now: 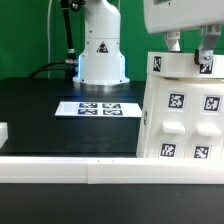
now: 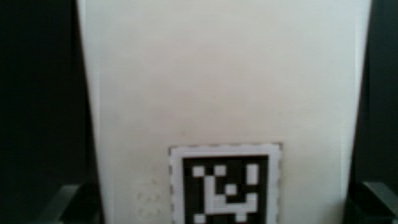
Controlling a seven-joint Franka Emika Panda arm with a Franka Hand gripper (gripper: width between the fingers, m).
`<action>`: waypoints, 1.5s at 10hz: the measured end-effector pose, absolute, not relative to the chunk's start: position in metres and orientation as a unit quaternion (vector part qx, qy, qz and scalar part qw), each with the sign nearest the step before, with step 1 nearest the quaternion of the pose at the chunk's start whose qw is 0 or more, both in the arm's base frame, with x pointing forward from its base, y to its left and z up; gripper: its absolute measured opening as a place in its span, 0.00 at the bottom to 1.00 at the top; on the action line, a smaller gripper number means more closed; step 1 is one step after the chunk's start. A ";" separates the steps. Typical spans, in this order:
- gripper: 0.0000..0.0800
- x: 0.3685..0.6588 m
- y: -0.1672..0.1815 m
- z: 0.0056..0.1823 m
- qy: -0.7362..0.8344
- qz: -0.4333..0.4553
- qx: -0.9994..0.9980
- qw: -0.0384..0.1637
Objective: Assemble cabinet
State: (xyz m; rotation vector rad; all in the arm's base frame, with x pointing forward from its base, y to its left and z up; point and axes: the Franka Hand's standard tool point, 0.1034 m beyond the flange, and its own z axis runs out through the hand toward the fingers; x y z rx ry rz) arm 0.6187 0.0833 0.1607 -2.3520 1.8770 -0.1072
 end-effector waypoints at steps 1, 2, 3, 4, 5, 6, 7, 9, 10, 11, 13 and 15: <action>0.70 0.619 0.083 0.161 0.663 -0.029 -0.745 0.070; 0.70 0.618 0.081 0.160 0.683 -0.018 -0.727 0.070; 0.70 0.618 0.080 0.160 0.710 -0.004 -0.701 0.071; 0.70 0.619 0.081 0.160 0.728 -0.002 -0.682 0.074; 0.70 0.618 0.084 0.159 0.745 0.004 -0.663 0.077; 0.84 0.618 0.085 0.160 0.736 0.003 -0.673 0.078; 0.95 0.619 0.086 0.164 0.726 0.003 -0.683 0.083; 0.98 0.622 0.086 0.178 0.707 0.001 -0.700 0.100; 1.00 0.624 0.087 0.183 0.703 -0.001 -0.703 0.106; 1.00 0.623 0.087 0.180 0.701 0.000 -0.705 0.104; 1.00 0.622 0.089 0.178 0.670 -0.005 -0.736 0.096; 1.00 0.624 0.104 0.175 0.506 -0.042 -0.861 0.036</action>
Offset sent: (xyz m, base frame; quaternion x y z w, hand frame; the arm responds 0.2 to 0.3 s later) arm 0.0000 0.0000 0.0000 0.0000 0.0000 0.1790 0.9838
